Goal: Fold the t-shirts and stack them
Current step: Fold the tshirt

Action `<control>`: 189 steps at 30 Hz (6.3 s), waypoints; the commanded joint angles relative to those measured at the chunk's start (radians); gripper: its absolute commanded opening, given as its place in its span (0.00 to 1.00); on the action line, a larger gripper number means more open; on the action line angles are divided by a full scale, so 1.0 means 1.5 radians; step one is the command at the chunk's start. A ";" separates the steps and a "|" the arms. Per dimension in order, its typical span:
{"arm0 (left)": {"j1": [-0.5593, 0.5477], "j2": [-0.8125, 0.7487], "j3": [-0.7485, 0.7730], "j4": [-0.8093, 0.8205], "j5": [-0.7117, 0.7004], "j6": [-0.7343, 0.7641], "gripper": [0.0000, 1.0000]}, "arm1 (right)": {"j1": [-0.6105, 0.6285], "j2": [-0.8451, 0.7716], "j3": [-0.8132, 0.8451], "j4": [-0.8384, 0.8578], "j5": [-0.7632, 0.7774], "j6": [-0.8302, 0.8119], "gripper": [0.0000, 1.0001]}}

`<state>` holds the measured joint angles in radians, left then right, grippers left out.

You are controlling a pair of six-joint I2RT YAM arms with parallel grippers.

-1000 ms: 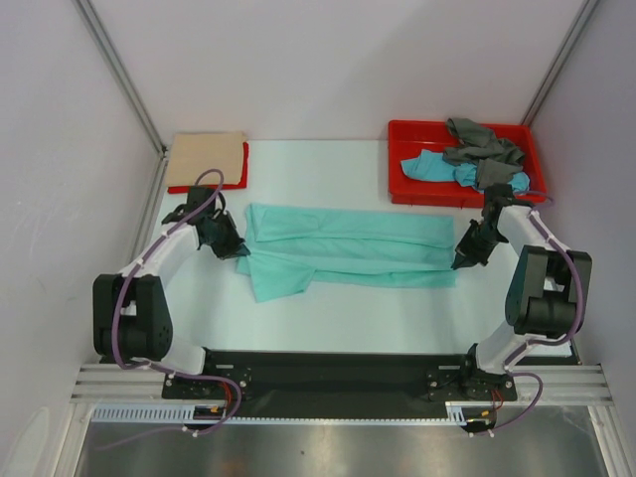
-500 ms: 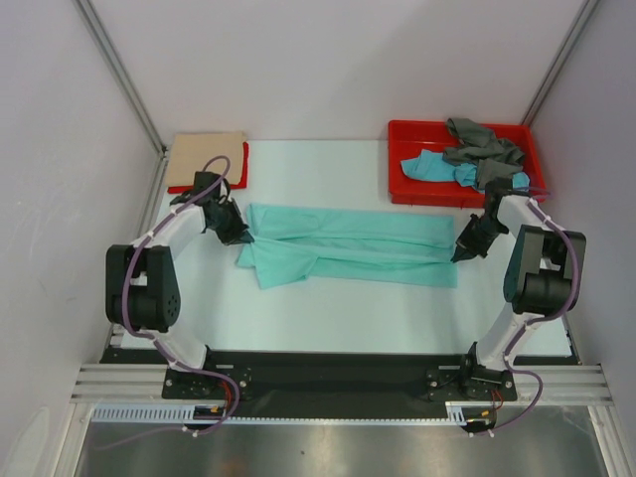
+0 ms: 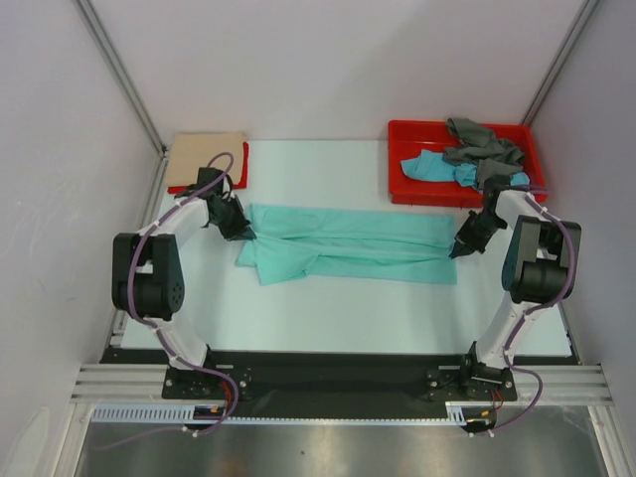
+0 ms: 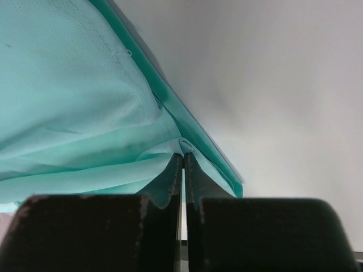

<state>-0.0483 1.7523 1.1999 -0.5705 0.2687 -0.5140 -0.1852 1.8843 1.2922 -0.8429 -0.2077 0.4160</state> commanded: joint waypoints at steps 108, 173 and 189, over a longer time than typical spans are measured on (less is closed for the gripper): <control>0.072 -0.102 -0.269 0.136 0.081 -0.028 0.20 | 0.325 -0.010 -0.105 0.277 -0.262 0.110 0.33; 0.079 -0.106 -0.272 0.180 0.090 0.052 0.21 | 0.498 0.157 0.110 0.436 -0.330 0.374 0.01; 0.079 -0.094 -0.260 0.157 0.091 0.074 0.20 | 0.421 0.219 0.118 0.659 -0.420 0.591 0.26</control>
<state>0.0658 1.6047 0.7910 -0.3233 0.3962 -0.4412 0.4606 2.1853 1.4307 0.0841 -0.7887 1.2518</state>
